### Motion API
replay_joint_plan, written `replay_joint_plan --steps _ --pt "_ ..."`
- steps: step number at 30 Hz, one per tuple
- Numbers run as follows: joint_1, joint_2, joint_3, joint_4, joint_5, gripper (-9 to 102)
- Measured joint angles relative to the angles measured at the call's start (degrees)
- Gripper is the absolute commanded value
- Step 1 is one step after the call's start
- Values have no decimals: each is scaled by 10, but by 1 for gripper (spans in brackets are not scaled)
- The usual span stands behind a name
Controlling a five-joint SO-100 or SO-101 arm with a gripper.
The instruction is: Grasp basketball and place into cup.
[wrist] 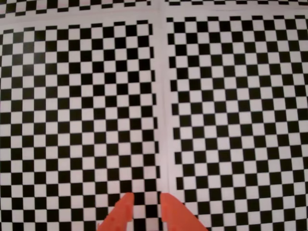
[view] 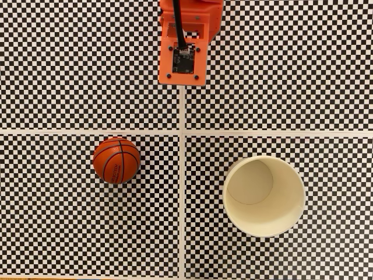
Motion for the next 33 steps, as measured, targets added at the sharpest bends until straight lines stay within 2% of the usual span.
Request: replay_joint_plan --steps 7,13,18,25,29,33 --pt "3 0 0 0 -23 0" --pt "-3 0 -2 -20 0 0" --pt "30 0 -41 -22 -21 0" --pt "52 -58 -156 -21 -31 2" --pt "53 -165 -272 -9 -2 3" --pt "47 -338 -447 45 19 1"
